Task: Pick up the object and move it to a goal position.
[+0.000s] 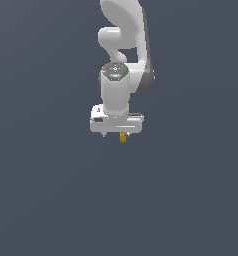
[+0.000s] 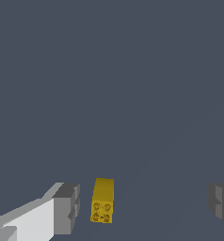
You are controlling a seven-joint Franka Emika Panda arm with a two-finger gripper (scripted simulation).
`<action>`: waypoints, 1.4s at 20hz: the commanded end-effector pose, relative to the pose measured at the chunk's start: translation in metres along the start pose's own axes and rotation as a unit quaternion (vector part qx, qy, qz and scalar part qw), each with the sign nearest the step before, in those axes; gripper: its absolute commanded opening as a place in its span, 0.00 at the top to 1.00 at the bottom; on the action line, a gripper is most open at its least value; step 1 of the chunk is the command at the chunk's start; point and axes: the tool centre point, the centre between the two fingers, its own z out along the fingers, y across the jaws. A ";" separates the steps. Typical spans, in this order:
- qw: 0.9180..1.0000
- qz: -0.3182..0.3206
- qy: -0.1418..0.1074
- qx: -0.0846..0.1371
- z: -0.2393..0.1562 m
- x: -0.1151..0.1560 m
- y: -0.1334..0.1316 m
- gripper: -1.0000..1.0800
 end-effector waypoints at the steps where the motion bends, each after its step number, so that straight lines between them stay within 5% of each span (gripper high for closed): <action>1: 1.000 0.005 -0.001 0.001 0.013 -0.009 -0.005 0.04; 14: 0.999 0.031 -0.005 0.004 0.073 -0.063 -0.025 0.04; 28: 0.999 0.033 -0.005 0.004 0.096 -0.069 -0.026 0.04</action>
